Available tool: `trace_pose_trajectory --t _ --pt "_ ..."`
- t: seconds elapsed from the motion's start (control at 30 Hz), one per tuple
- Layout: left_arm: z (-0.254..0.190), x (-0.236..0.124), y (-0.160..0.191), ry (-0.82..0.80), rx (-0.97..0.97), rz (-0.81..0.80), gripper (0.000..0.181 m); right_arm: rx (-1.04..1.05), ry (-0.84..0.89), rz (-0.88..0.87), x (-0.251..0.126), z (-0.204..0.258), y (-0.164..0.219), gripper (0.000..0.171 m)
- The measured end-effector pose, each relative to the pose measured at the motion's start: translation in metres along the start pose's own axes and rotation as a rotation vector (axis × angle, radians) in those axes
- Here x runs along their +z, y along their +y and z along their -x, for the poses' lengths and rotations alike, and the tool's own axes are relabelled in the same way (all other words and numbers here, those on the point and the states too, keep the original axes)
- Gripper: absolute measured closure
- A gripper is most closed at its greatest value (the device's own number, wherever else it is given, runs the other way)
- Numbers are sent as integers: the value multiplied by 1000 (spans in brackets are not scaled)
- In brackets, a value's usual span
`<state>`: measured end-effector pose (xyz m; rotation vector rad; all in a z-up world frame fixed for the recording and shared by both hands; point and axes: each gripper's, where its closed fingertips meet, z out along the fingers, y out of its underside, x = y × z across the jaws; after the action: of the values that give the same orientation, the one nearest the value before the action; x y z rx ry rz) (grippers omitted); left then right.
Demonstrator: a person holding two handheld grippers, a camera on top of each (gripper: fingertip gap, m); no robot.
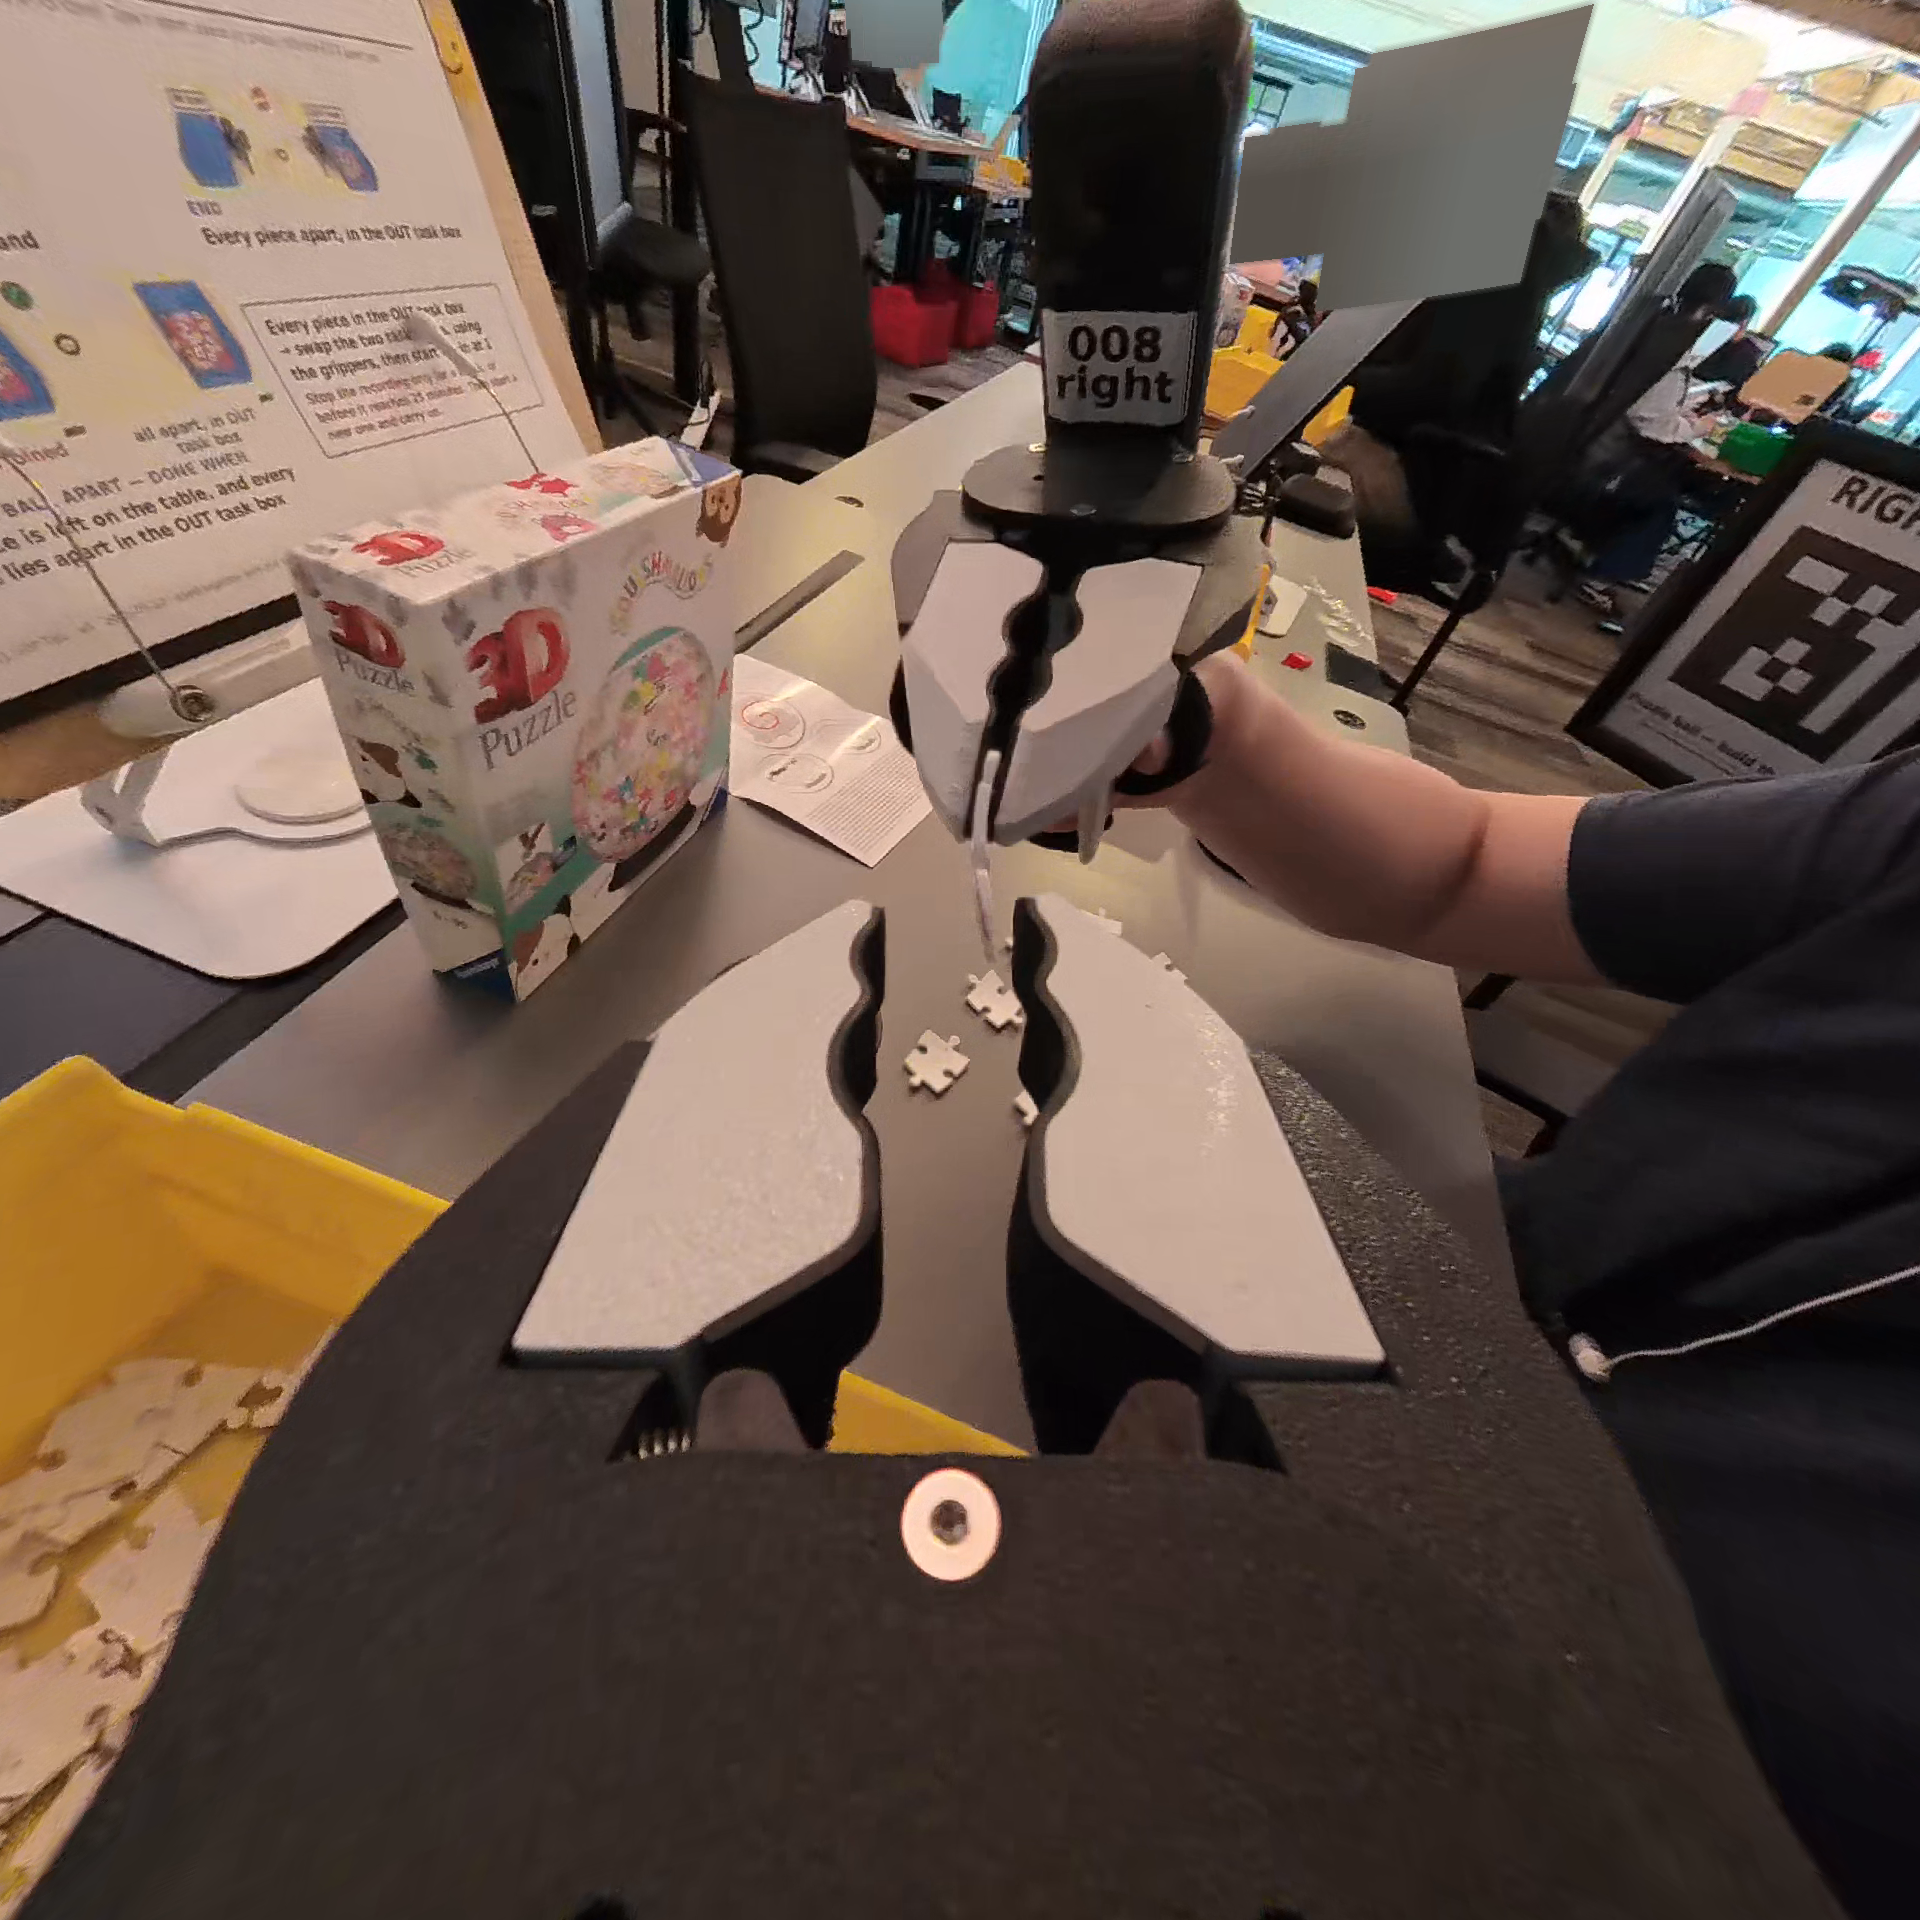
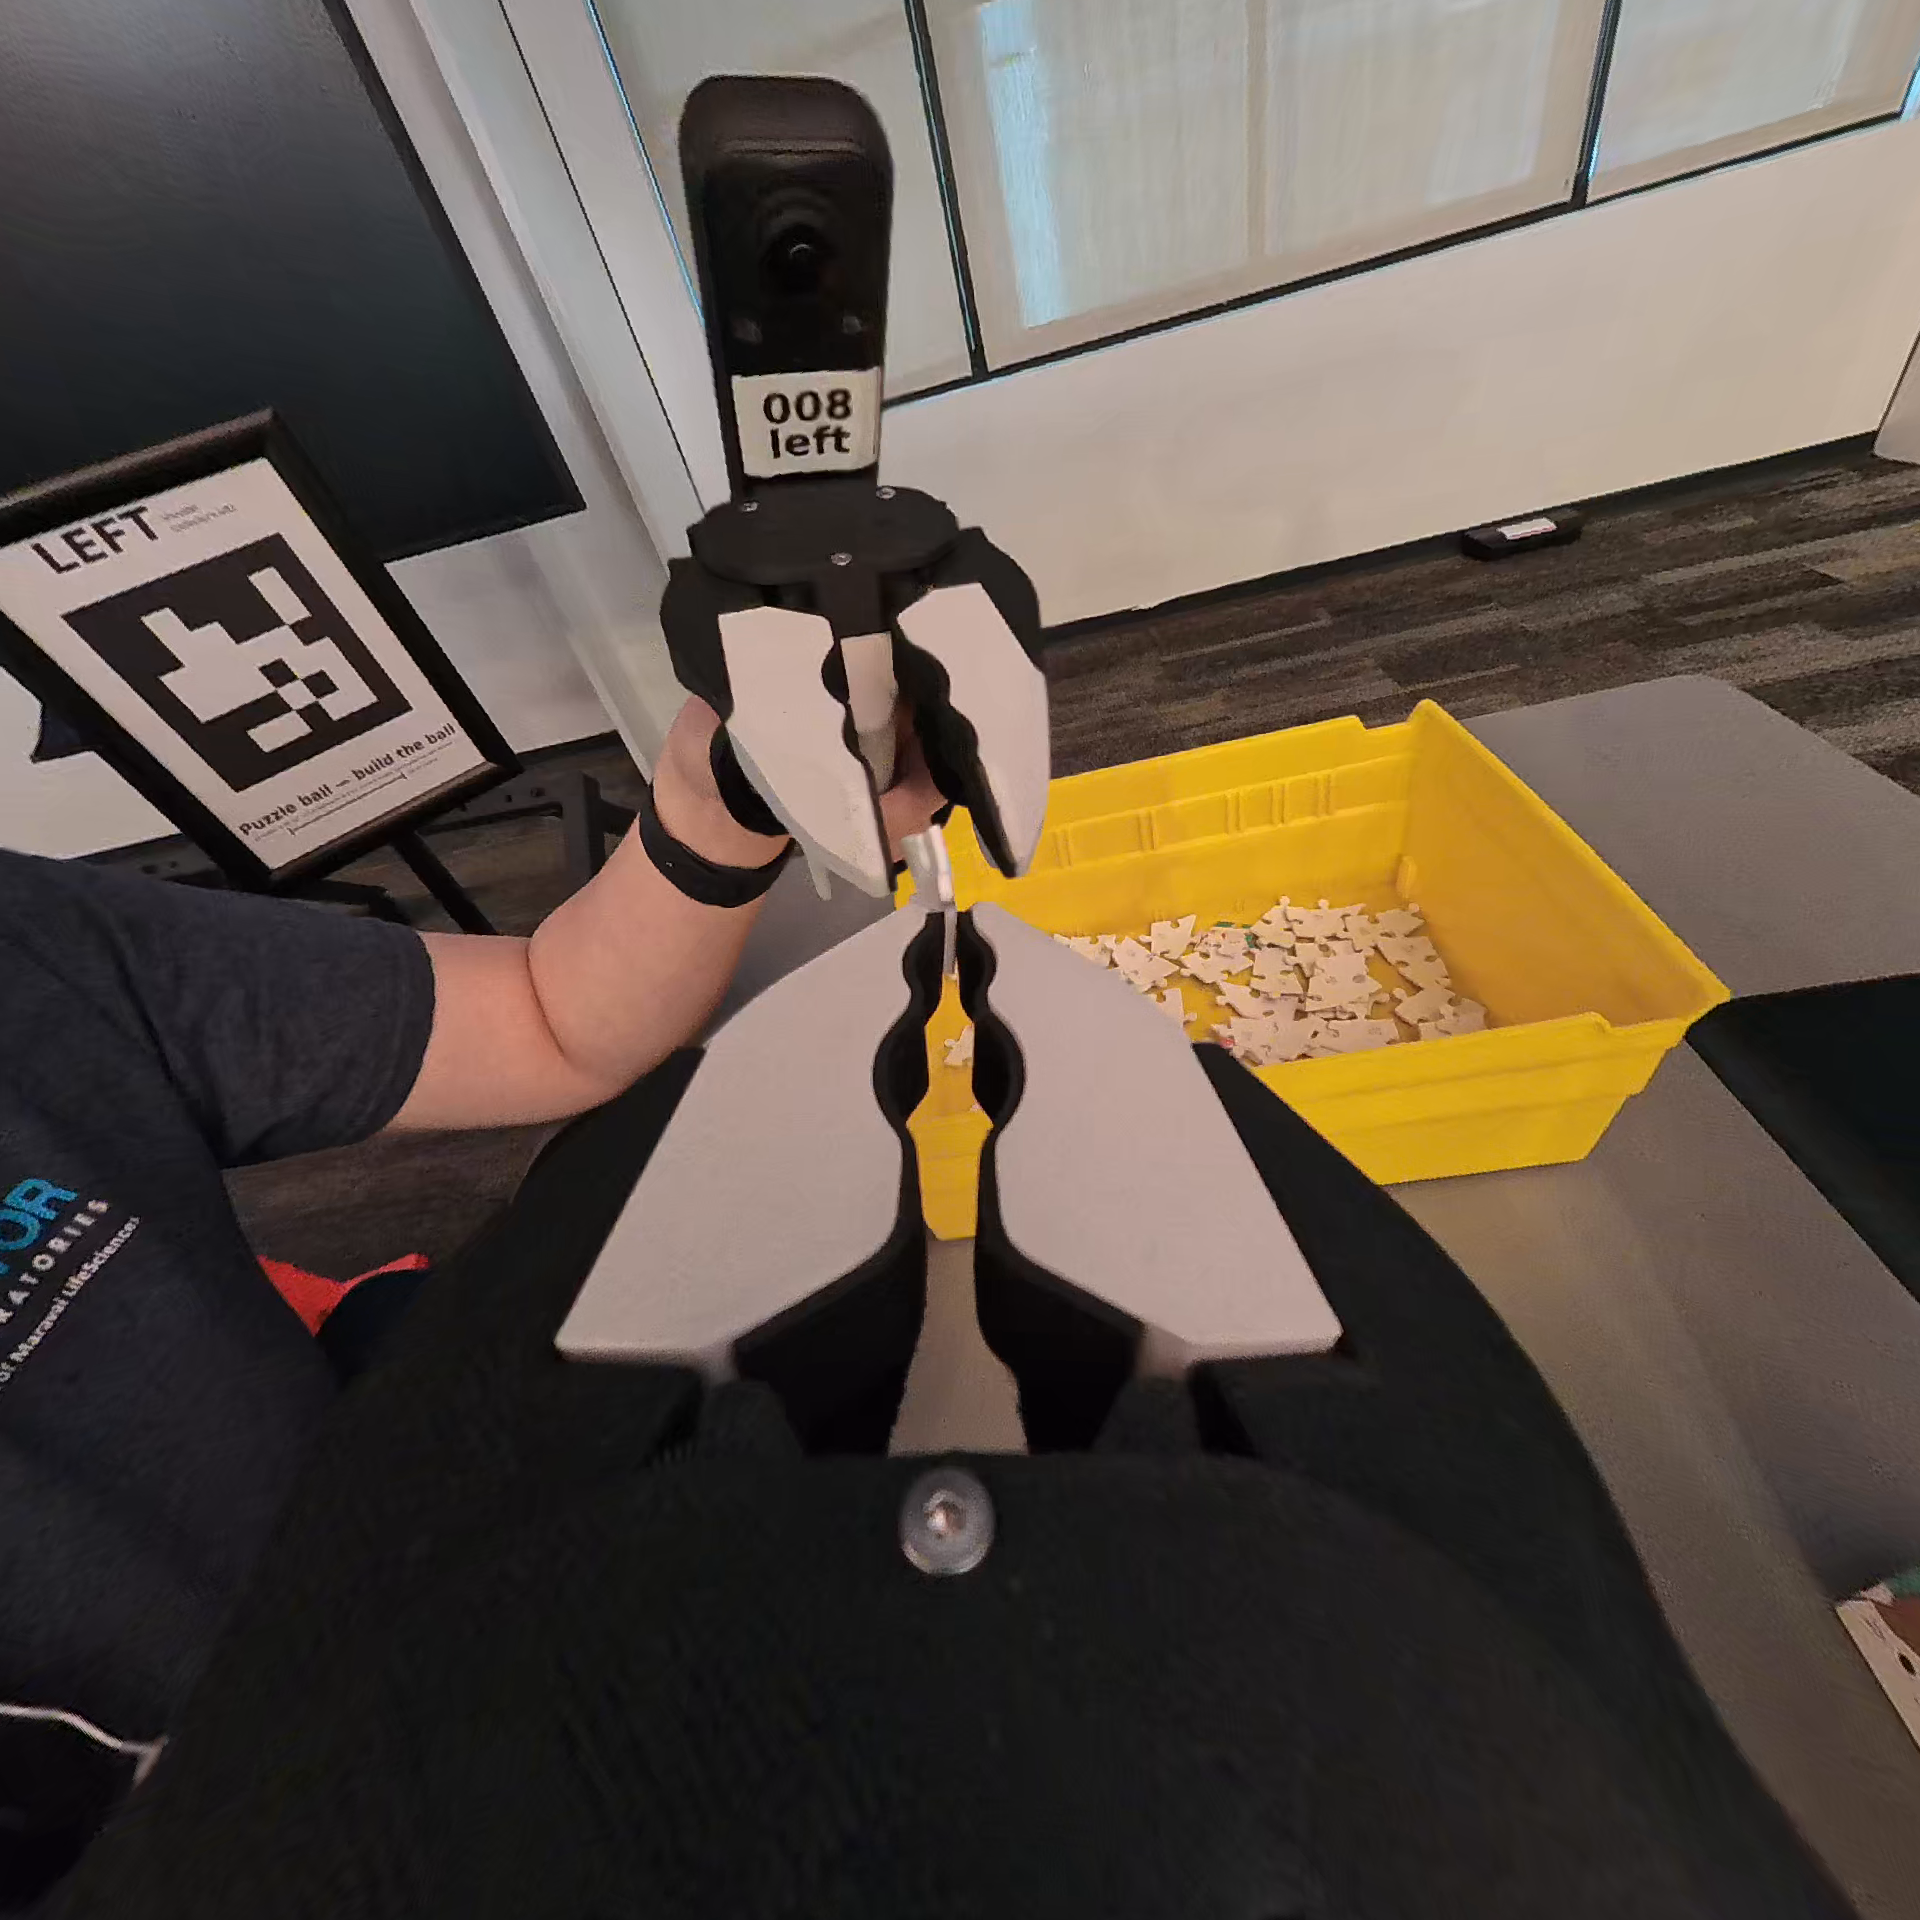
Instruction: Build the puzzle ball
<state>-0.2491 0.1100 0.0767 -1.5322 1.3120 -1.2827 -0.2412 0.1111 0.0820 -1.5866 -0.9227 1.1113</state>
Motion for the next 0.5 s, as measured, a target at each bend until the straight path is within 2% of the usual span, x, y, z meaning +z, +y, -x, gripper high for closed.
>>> trace_pose_trajectory --t 0.1,0.17,0.2,0.27,0.3,0.4,0.5 --pt "-1 2 4 26 -6 19 177 -31 19 15 7 -3 3 168" --pt "4 0 4 -6 2 22 179 -47 14 14 9 -4 3 166" --pt "7 -2 5 -18 -5 25 179 -54 22 5 9 -5 2 162" --pt "22 -10 11 -92 -29 67 179 -50 57 15 4 -12 3 140" --pt "37 -17 18 -172 -42 104 179 -55 77 29 -2 -15 7 140" --pt "100 -50 61 -480 -200 283 179 -68 137 101 -28 -22 30 140" --pt "136 -64 111 -567 -435 424 179 -37 163 185 -55 -21 68 141"
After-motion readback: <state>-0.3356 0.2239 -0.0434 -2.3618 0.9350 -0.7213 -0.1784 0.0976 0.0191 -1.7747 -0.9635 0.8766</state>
